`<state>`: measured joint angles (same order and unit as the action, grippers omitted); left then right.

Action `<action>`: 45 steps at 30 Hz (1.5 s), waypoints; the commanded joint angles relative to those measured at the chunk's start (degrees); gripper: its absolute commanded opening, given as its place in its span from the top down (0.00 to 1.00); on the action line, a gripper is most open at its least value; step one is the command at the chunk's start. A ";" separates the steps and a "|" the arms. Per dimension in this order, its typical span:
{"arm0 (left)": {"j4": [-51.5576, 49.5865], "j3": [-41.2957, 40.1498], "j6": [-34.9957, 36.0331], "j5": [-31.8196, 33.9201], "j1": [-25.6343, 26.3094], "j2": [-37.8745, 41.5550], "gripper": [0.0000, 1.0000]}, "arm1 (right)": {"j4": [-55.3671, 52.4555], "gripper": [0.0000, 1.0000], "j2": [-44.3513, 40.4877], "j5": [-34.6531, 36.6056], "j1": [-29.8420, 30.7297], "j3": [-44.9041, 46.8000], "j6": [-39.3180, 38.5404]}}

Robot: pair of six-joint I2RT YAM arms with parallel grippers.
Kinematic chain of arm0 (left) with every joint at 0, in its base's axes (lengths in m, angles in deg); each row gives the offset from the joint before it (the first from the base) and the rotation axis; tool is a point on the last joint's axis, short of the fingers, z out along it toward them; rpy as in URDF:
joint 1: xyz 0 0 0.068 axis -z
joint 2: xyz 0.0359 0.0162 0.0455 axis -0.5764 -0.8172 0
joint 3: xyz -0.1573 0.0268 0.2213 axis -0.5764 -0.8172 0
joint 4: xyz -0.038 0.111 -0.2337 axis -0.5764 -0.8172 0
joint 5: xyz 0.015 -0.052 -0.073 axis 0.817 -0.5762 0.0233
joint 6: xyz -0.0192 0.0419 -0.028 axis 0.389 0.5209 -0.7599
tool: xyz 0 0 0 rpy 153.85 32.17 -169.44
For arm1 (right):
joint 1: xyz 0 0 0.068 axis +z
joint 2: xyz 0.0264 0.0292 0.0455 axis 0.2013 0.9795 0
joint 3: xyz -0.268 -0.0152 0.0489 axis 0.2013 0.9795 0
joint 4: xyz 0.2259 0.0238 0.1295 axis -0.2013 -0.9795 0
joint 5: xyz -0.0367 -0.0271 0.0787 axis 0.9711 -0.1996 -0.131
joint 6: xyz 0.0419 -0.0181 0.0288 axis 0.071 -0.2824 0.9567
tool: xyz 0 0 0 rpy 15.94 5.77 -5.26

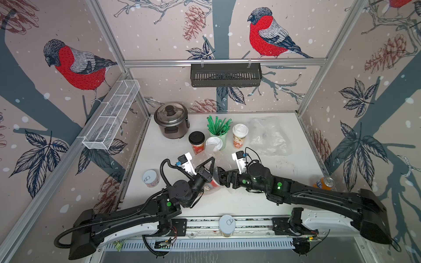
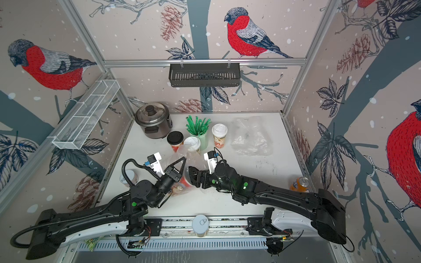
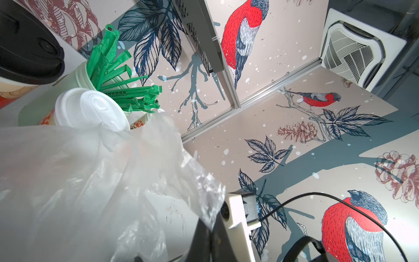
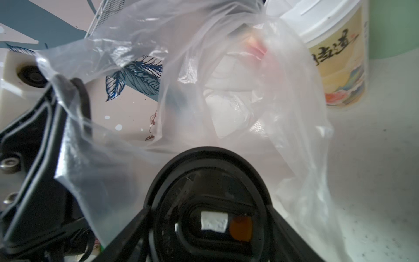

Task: Pack milk tea into plastic carrier bags
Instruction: Place the milk tea cup in the plastic carrier bag.

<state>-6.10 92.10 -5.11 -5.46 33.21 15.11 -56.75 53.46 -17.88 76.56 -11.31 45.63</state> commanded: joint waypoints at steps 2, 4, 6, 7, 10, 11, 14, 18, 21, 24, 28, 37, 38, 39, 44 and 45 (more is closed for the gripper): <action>4.44 -0.32 -0.82 0.04 0.14 0.10 1.00 | -15.45 0.25 -0.38 4.29 0.58 -3.83 -4.69; 5.12 -0.78 -1.27 -0.59 0.14 -0.08 1.00 | -20.96 0.25 -0.48 5.35 0.99 -5.88 -6.25; 6.12 -1.52 -1.93 -1.10 0.07 -0.21 1.00 | -25.87 0.25 -0.42 6.07 1.30 -7.72 -7.61; 6.36 -1.79 -2.23 -1.35 0.15 -0.26 1.00 | -28.56 0.25 -0.44 6.48 1.56 -8.69 -8.34; 6.23 -2.39 -3.07 -2.30 0.11 -0.38 1.00 | -36.02 0.25 -0.42 8.08 2.10 -11.76 -10.00; 6.24 -2.62 -3.14 -2.65 0.14 -0.40 1.00 | -38.32 0.25 -0.46 8.71 2.48 -12.73 -10.44; 5.23 -3.07 -3.39 -3.72 0.18 -0.17 1.00 | -44.26 0.25 -0.01 10.28 3.62 -15.74 -11.35; 1.18 -3.23 -3.99 -5.02 0.20 0.35 1.00 | -50.06 0.25 2.08 12.24 5.54 -18.86 -12.00; -3.02 -3.22 -4.03 -5.62 0.16 1.26 1.00 | -51.77 0.25 4.25 13.17 6.79 -20.32 -12.48; -7.60 -3.38 -4.10 -5.29 0.15 2.86 1.00 | -52.26 0.22 6.81 14.22 7.71 -21.58 -12.89; -13.72 -3.24 -4.36 -4.46 0.15 5.37 1.00 | -51.95 0.19 10.07 15.27 8.84 -24.30 -14.10; -23.13 -3.13 -4.09 -2.08 0.16 9.33 1.00 | -51.43 0.13 13.11 14.06 8.83 -29.29 -17.79; -24.04 -3.23 -4.17 -1.57 0.15 9.78 1.00 | -51.39 0.12 13.11 14.14 8.79 -29.79 -18.11; -24.57 -3.38 -4.27 -1.25 0.15 10.17 1.00 | -51.38 0.12 13.10 14.02 8.81 -30.18 -18.38; -25.55 -4.13 -3.84 -0.47 0.22 12.03 1.00 | -49.45 0.09 12.59 13.68 8.72 -31.59 -20.02; -25.97 -4.17 -3.83 -0.44 0.15 12.28 1.00 | -48.94 0.09 12.42 13.51 8.71 -31.64 -20.25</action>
<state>-30.47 88.08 -8.52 -7.73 33.34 26.93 -106.91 66.42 -3.79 85.30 -42.39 27.27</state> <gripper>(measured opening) 0.048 0.907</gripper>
